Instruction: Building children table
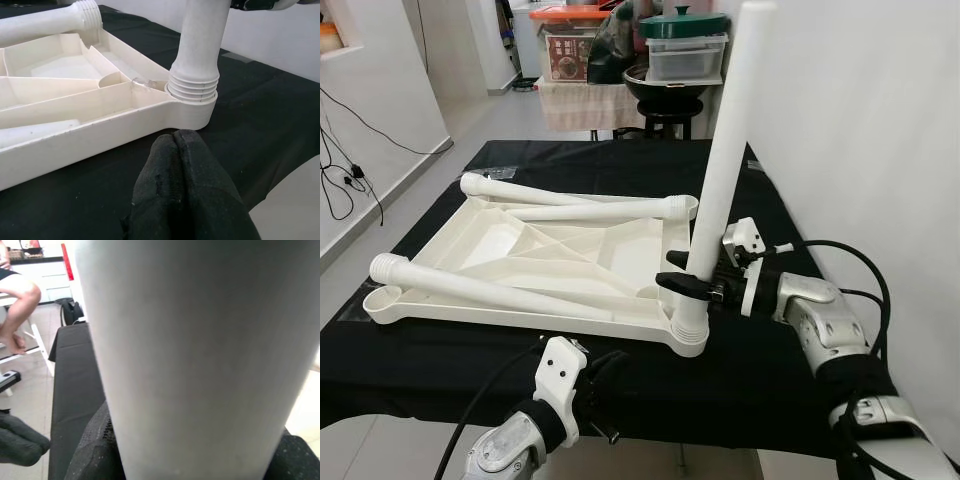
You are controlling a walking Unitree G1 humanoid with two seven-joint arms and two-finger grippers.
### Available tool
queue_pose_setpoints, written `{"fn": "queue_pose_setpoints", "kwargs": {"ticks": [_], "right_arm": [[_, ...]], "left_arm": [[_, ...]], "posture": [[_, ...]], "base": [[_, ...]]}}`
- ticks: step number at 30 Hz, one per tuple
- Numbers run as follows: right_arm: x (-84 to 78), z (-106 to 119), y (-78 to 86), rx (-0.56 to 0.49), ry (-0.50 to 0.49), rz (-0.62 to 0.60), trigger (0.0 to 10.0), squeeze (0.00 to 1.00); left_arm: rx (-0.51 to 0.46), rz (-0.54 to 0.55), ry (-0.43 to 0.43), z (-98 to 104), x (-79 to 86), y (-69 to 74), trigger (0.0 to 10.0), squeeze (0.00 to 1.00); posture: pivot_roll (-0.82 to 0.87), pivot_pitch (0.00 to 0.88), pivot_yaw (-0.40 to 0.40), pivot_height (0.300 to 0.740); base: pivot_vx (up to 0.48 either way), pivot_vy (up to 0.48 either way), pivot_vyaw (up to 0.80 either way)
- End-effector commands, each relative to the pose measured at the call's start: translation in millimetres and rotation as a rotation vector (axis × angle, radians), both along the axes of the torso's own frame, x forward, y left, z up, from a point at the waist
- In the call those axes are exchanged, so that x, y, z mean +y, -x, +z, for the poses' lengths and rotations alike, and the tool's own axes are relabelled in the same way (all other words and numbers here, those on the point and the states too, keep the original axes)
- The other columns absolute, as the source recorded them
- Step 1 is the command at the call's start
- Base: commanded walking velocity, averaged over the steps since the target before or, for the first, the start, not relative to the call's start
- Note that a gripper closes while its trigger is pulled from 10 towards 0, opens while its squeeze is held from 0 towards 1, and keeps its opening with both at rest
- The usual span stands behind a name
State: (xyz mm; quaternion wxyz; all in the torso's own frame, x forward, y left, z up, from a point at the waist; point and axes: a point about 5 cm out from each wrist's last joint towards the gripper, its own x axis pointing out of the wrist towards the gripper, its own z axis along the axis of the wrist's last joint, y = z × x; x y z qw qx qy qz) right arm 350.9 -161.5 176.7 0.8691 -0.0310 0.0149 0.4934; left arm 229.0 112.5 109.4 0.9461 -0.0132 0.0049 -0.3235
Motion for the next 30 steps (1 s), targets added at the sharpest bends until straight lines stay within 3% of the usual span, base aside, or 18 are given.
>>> {"fn": "queue_pose_setpoints", "kwargs": {"ticks": [1, 2, 3, 4, 6, 7, 8, 14, 15, 16, 17, 19, 20, 21, 24, 25, 27, 30], "right_arm": [[-1.7, -12, 2.1, 0.040, 0.011, -0.072, 0.0, 0.00], [-2.0, -17, 2.3, 0.048, 0.021, -0.138, 0.0, 0.00], [-1.6, -26, -2.6, 0.048, 0.032, -0.453, 0.0, 0.00], [0.2, -39, 4.3, 0.108, 0.000, -0.743, 0.0, 0.00], [25.2, -57, 29.8, 0.174, -0.015, -0.852, 0.0, 0.00], [25.2, -57, 29.8, 0.174, -0.015, -0.852, 0.0, 0.00], [41.9, -62, 37.4, 0.173, -0.014, -0.769, 0.0, 0.00], [41.0, -58, 26.2, 0.157, -0.006, -0.734, 0.0, 0.00], [41.1, -57, 24.3, 0.151, 0.000, -0.735, 2.6, 0.00], [41.1, -57, 24.3, 0.151, 0.000, -0.735, 2.6, 0.00], [42.2, -57, 22.9, 0.151, 0.003, -0.730, 10.0, 0.00], [45.4, -53, 22.5, 0.145, -0.022, -0.695, 10.0, 0.00], [49.1, -50, 22.6, 0.142, -0.044, -0.649, 10.0, 1.00], [49.1, -50, 22.6, 0.142, -0.044, -0.649, 10.0, 1.00], [66.1, -30, 28.6, 0.105, -0.100, -0.489, 10.0, 1.00], [67.3, -23, 28.5, 0.080, -0.105, -0.425, 10.0, 1.00], [67.3, -23, 28.5, 0.080, -0.105, -0.425, 10.0, 1.00], [62.1, -11, 25.1, 0.018, -0.049, -0.211, 10.0, 1.00]], "left_arm": [[0.008, -0.002, 0.002, 0, 0.8, 2.1, 10.0, 0.00], [0.008, -0.001, 0.004, 0, 1.1, 2.6, 10.0, 0.00], [0.008, 0.001, 0.007, 1, 2.0, 3.5, 10.0, 0.00], [0.008, 0.003, 0.011, 1, 2.7, 4.5, 10.0, 0.00], [0.010, 0.000, 0.013, 2, 3.7, 5.5, 10.0, 0.00], [0.010, 0.000, 0.013, 2, 3.7, 5.5, 10.0, 0.00], [0.012, -0.006, 0.007, 1, 3.6, 5.4, 10.0, 0.00], [0.014, -0.009, 0.005, 1, 3.2, 4.4, 10.0, 0.00], [0.014, -0.006, 0.008, 1, 3.2, 4.0, 10.0, 0.00], [0.014, -0.006, 0.008, 1, 3.2, 4.0, 10.0, 0.00], [0.013, -0.002, 0.009, 1, 3.4, 3.8, 10.0, 0.00], [0.011, -0.001, 0.012, 2, 3.5, 3.5, 10.0, 0.00], [0.013, -0.005, 0.018, 2, 3.2, 3.5, 10.0, 0.00], [0.013, -0.005, 0.018, 2, 3.2, 3.5, 10.0, 0.00], [0.016, -0.038, 0.033, 3, 1.5, 2.9, 10.0, 0.00], [0.011, -0.036, 0.030, 3, 1.4, 2.1, 10.0, 0.00], [0.011, -0.036, 0.030, 3, 1.4, 2.1, 10.0, 0.00], [0.004, -0.020, 0.027, 4, 1.6, 0.1, 10.0, 0.00]], "posture": [[0.05, 0.000, -0.026, 0.740], [0.05, 0.000, -0.026, 0.740], [0.05, 0.000, -0.034, 0.740], [0.04, 0.000, -0.032, 0.740], [0.04, 0.000, -0.013, 0.740], [0.04, 0.000, -0.013, 0.740], [0.03, 0.000, -0.002, 0.740], [0.04, 0.000, -0.011, 0.740], [0.04, 0.000, -0.014, 0.740], [0.04, 0.000, -0.014, 0.740], [0.04, 0.000, -0.014, 0.740], [0.04, 0.000, -0.013, 0.740], [0.04, 0.000, -0.013, 0.740], [0.04, 0.000, -0.013, 0.740], [0.04, 0.000, -0.006, 0.740], [0.04, 0.000, -0.005, 0.740], [0.04, 0.000, -0.005, 0.740], [0.04, 0.000, -0.012, 0.740]], "base": [[0.000, 0.000, 0.00], [0.000, 0.000, 0.00], [0.000, 0.000, 0.00], [0.000, 0.000, 0.00], [0.000, 0.000, 0.00], [0.000, 0.000, 0.00], [0.000, 0.000, 0.00], [0.000, 0.000, 0.00], [0.000, 0.000, 0.00], [0.000, 0.000, 0.00], [0.000, 0.000, 0.00], [0.000, 0.000, 0.00], [0.000, 0.000, 0.00], [0.000, 0.000, 0.00], [0.000, 0.000, 0.00], [0.000, 0.000, 0.00], [0.000, 0.000, 0.00], [0.000, 0.000, 0.00]]}}
